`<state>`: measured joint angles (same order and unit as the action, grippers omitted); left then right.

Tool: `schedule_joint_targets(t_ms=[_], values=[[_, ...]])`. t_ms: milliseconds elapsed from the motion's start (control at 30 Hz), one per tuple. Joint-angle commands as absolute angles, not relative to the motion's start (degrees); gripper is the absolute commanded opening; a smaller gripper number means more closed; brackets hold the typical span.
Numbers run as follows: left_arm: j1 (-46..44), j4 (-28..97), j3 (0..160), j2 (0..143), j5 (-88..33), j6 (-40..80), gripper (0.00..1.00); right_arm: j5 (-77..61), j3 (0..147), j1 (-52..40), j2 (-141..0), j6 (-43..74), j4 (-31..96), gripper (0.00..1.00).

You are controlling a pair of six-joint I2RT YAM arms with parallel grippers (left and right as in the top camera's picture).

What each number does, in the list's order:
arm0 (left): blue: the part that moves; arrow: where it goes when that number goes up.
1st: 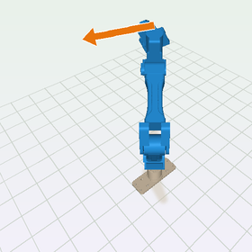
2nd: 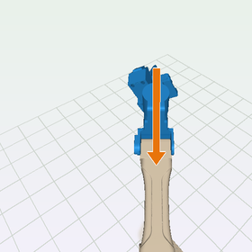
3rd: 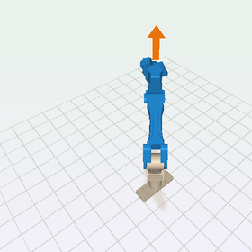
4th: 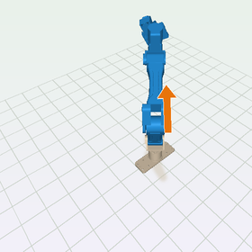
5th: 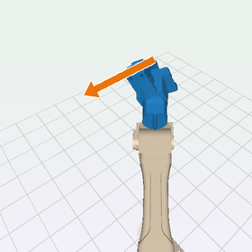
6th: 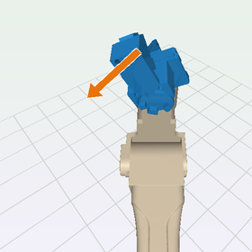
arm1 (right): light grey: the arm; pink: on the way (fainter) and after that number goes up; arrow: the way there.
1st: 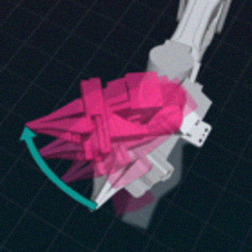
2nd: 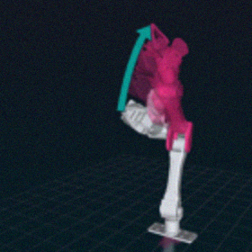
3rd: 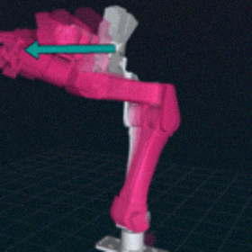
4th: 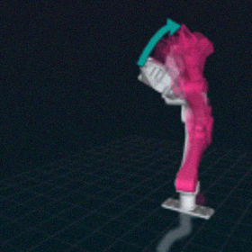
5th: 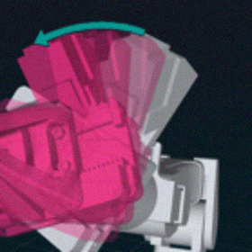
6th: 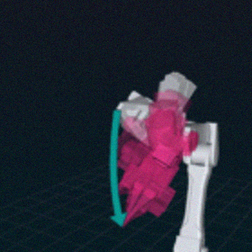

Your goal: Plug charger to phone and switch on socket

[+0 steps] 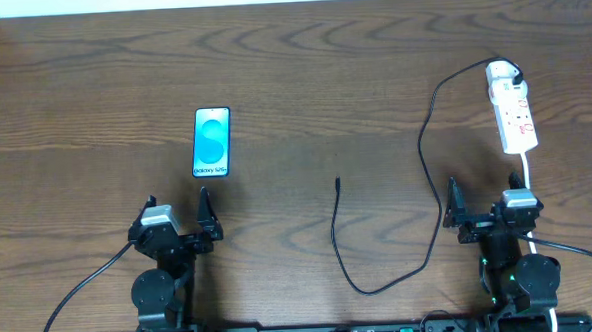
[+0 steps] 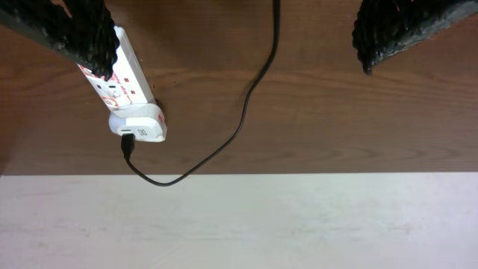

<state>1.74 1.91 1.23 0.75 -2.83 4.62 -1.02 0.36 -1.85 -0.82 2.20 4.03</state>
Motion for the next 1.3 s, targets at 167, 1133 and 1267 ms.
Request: schedule_joint_targets(t_ms=[167,1133,1267], values=[[2.0,3.2,0.5,0.6,-2.5,4.3,0.93,-0.2,0.3,-2.3,-0.3,2.7,4.3,0.99],[2.0,26.2,48.1,29.5,-5.1,0.9,0.93,-0.2,0.3,-2.3,-0.3,2.7,4.3,0.99],[2.0,33.8,57.2,35.5,-5.1,0.9,0.92,-0.1,0.3,-2.3,-0.3,2.7,4.3,0.99]])
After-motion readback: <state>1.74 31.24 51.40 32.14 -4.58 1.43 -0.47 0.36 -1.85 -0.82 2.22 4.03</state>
